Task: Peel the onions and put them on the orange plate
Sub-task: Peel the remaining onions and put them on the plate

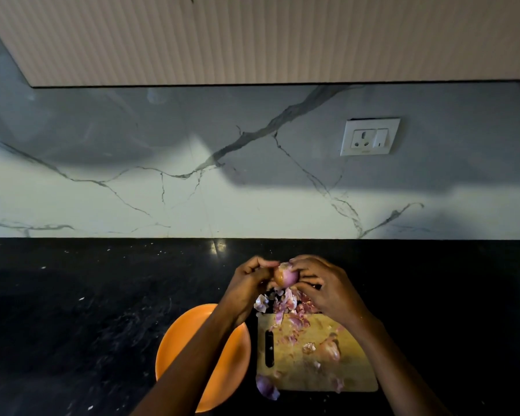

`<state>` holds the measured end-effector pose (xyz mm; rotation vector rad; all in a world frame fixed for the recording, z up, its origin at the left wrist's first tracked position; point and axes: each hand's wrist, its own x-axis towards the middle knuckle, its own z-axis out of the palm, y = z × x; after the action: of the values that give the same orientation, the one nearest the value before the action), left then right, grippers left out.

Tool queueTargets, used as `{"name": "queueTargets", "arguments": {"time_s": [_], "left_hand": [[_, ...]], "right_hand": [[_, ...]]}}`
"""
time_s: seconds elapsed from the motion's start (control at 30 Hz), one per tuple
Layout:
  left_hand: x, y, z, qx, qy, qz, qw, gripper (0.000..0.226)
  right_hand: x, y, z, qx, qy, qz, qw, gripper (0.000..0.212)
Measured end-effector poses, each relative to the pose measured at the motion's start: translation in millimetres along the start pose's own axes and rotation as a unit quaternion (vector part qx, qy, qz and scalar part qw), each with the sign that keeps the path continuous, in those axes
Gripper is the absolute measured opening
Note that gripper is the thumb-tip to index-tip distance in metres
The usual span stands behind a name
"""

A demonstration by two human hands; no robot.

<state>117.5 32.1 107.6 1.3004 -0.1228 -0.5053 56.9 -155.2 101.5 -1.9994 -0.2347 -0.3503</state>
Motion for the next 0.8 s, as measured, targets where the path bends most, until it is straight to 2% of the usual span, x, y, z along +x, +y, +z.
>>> {"name": "queueTargets", "arguments": {"time_s": [0.07, 0.33, 0.53, 0.67, 0.8], "left_hand": [[-1.0, -1.5, -0.4, -0.022, 0.006, 0.001, 1.000, 0.023], [-1.7, -3.8, -0.1, -0.025, -0.051, 0.003, 0.998, 0.024], [-4.6, -0.4, -2.2, -0.002, -0.075, 0.004, 0.997, 0.043], [-4.0, 2.9, -6.2, 0.020, -0.086, 0.006, 0.996, 0.029], [-7.2, 6.0, -8.9, 0.018, -0.105, 0.008, 0.994, 0.040]], "right_hand": [[1.0, -0.4, -1.2, -0.001, 0.002, 0.013, 1.000, 0.041], [-0.4, -0.6, 1.4, -0.007, 0.006, 0.017, 1.000, 0.045], [-0.4, -4.6, -0.3, 0.043, -0.002, 0.064, 0.997, 0.045], [-2.4, -5.6, -1.4, 0.075, -0.013, 0.082, 0.994, 0.044], [-2.5, -5.8, -2.9, 0.109, -0.022, 0.099, 0.989, 0.046]]}}
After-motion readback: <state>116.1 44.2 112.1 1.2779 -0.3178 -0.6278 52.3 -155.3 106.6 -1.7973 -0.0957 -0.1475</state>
